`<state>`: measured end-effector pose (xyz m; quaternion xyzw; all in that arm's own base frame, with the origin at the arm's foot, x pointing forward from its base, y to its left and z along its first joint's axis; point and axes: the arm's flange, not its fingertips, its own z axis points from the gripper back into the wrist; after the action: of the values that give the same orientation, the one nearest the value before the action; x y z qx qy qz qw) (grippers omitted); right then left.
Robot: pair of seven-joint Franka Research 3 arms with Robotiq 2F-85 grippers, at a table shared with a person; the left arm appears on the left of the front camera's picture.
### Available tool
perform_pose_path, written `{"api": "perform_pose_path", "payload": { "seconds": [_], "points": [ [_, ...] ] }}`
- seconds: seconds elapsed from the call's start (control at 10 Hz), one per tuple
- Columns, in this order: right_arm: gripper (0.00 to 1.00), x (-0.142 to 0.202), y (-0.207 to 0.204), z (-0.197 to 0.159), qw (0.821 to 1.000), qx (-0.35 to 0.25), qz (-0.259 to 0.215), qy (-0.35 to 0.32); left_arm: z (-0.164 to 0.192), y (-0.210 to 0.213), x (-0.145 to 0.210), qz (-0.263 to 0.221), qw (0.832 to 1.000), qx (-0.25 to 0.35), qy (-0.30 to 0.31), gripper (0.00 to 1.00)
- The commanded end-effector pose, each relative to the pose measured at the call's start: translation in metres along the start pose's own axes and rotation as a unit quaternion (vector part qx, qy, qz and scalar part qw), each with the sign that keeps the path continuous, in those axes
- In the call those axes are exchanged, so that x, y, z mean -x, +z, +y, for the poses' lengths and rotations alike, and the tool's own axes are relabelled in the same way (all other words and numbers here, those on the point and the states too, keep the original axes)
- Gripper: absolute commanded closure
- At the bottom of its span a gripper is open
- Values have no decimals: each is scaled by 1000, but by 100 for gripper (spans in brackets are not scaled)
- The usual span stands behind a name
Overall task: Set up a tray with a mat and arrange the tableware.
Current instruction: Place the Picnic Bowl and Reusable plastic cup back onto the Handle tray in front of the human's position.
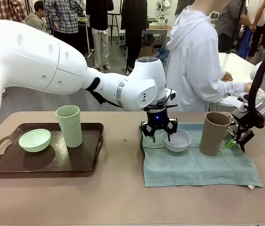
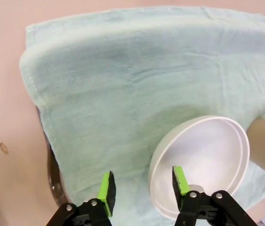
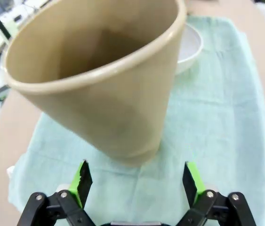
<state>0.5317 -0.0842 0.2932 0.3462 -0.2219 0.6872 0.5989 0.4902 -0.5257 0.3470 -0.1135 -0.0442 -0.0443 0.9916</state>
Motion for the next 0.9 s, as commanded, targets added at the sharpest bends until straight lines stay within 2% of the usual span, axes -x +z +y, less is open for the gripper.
{"api": "perform_pose_path", "payload": {
  "seconds": [0.0,0.2,0.3,0.5,0.8],
  "points": [
    [0,-21,19,30,997,27,52,-44,16,16,13,4,1000,-8,-4,27],
    [0,-40,45,51,979,53,126,-151,19,42,24,-7,999,-34,-16,7],
    [0,-58,57,61,966,57,145,-206,18,65,34,-36,998,-44,-36,11],
    [0,-108,60,70,948,44,134,-287,14,116,54,-80,992,-58,-82,11],
    [0,-193,63,76,915,142,127,-355,9,188,75,-124,979,-125,-106,11]
  ]
}}
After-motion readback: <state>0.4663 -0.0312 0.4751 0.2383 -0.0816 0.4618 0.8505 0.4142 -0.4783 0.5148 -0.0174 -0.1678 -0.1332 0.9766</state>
